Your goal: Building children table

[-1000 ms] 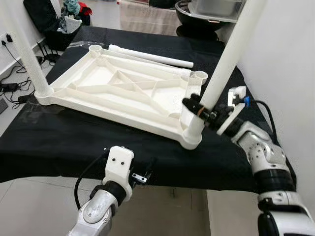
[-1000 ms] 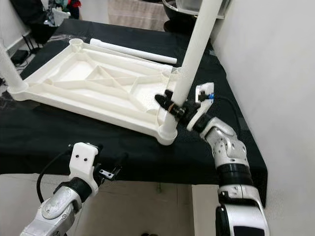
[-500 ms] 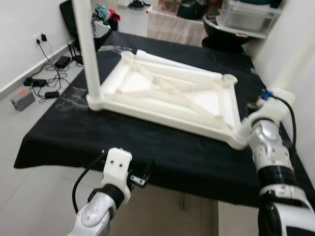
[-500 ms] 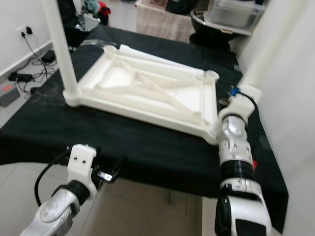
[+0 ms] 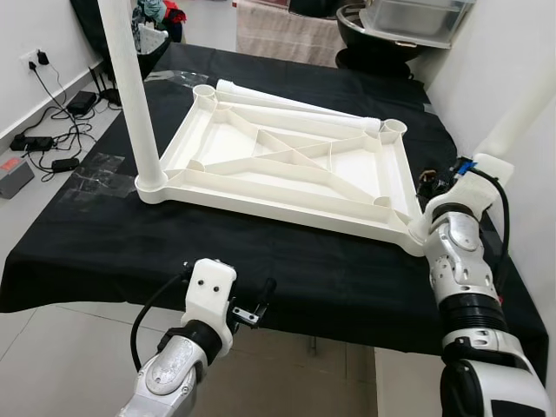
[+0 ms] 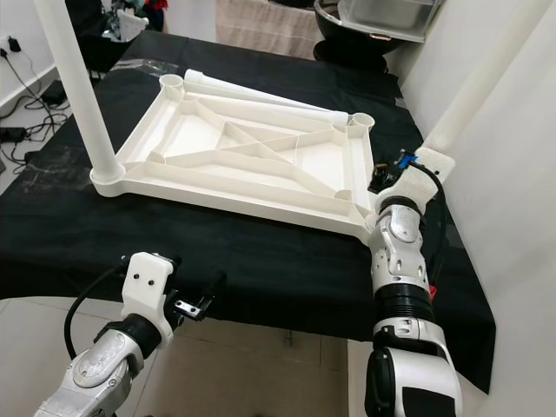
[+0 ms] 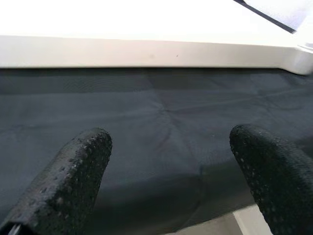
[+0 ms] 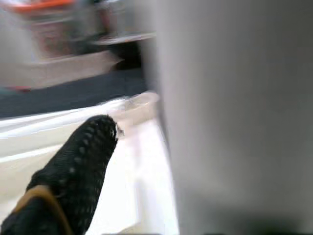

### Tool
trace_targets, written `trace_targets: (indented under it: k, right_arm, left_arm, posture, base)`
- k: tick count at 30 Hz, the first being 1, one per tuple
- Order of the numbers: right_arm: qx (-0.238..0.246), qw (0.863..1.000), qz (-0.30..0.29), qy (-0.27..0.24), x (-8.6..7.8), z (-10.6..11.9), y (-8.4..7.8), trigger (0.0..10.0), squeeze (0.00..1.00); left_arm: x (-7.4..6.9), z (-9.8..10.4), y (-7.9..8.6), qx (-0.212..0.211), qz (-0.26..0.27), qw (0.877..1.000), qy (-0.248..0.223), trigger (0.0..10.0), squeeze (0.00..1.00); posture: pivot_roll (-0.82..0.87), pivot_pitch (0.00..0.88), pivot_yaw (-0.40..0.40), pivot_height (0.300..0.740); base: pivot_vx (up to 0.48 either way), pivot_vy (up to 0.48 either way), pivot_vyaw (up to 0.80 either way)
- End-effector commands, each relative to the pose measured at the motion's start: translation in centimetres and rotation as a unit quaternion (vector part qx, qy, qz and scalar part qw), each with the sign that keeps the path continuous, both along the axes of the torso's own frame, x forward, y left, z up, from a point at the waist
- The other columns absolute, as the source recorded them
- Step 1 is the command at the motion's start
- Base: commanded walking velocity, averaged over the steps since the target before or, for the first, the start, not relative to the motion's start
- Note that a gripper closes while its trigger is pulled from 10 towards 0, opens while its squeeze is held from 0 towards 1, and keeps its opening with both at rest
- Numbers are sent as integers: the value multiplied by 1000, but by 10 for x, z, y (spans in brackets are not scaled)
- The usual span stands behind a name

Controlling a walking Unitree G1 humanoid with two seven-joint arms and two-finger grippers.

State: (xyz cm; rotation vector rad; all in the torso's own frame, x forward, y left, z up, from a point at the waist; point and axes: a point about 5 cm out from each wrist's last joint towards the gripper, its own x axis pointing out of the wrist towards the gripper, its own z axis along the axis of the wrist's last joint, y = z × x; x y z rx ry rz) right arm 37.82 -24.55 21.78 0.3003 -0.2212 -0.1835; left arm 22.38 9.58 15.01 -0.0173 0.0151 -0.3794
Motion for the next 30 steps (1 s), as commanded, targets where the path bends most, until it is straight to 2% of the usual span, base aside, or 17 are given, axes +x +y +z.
trace_targets:
  k: [1, 3, 4, 6, 8, 10, 11, 14, 15, 16, 18, 19, 20, 22, 23, 25, 30]
  right_arm:
    - [54, 987, 148, -18, 4, 3, 28, 10000, 0]
    - [57, 938, 339, -42, -12, 10, 49, 10000, 0]
    - [57, 938, 339, -42, -12, 10, 49, 10000, 0]
    - [22, 873, 485, -51, -38, 11, 63, 10000, 0]
    - [22, 873, 485, -51, -38, 11, 63, 10000, 0]
    - [-20, 816, 576, -45, -57, 5, 74, 10000, 0]
    - [-37, 801, 596, -41, -61, 1, 77, 10000, 0]
    - [-47, 793, 606, -33, -62, -4, 81, 10000, 0]
    - [-62, 800, 596, -27, -59, -8, 83, 10000, 0]
    - [-73, 828, 555, -23, -48, -10, 83, 0, 0]
    - [-80, 846, 527, -20, -40, -11, 83, 0, 0]
    - [-91, 887, 453, -12, -25, -11, 77, 0, 0]
    - [-91, 887, 453, -12, -25, -11, 77, 0, 0]
    - [-95, 929, 357, -3, -9, -9, 64, 0, 0]
    - [-95, 929, 357, -3, -9, -9, 64, 0, 0]
    - [-82, 974, 206, 45, 2, -8, 32, 0, 0]
    - [-62, 993, 41, 97, 2, -17, -2, 0, 0]
  left_arm:
    - [-2, -3, -2, 0, -5, 1000, 3, 10000, 0]
    - [-2, -2, -2, 1, -7, 1000, 3, 10000, 0]
    - [-2, -2, -2, 1, -7, 1000, 3, 10000, 0]
    - [-2, -2, -3, 1, -8, 1000, 3, 10000, 0]
    - [-2, -2, -3, 1, -8, 1000, 3, 10000, 0]
    - [-2, -2, -2, 0, -7, 1000, 4, 10000, 0]
    - [-2, -2, -2, 0, -6, 1000, 4, 10000, 0]
    - [-1, -2, -2, 0, -5, 1000, 4, 10000, 0]
    - [-1, -2, -2, 0, -5, 1000, 4, 10000, 0]
    - [-1, -2, -2, 1, -6, 1000, 4, 10000, 0]
    - [-1, -2, -2, 1, -6, 1000, 4, 10000, 0]
    - [-2, -2, -2, 1, -7, 1000, 4, 10000, 0]
    - [-2, -2, -2, 1, -7, 1000, 4, 10000, 0]
    - [-1, -2, -2, 0, -7, 1000, 4, 10000, 0]
    - [-1, -2, -2, 0, -7, 1000, 4, 10000, 0]
    - [-1, -2, -2, 0, -7, 1000, 4, 10000, 0]
    - [-1, -2, -2, -1, -6, 1000, 4, 10000, 0]
  posture:
    - [80, 136, -129, 740]
    - [79, 137, -129, 740]
    - [79, 137, -129, 740]
    - [74, 137, -131, 740]
    - [74, 137, -131, 740]
    - [75, 140, -130, 740]
    - [75, 140, -130, 740]
    - [78, 140, -130, 740]
    - [78, 141, -127, 740]
    - [78, 142, -128, 740]
    - [78, 142, -128, 740]
    - [75, 143, -125, 740]
    - [75, 143, -125, 740]
    - [76, 145, -126, 740]
    - [76, 145, -126, 740]
    - [74, 150, -127, 740]
    - [73, 149, -127, 740]
  base:
    - [0, 0, 0]
    - [0, 0, 0]
    - [0, 0, 0]
    - [0, 0, 0]
    - [0, 0, 0]
    - [0, 0, 0]
    - [0, 0, 0]
    - [0, 0, 0]
    - [0, 0, 0]
    - [0, 0, 0]
    - [0, 0, 0]
    - [0, 0, 0]
    - [0, 0, 0]
    - [0, 0, 0]
    - [0, 0, 0]
    - [0, 0, 0]
    - [0, 0, 0]
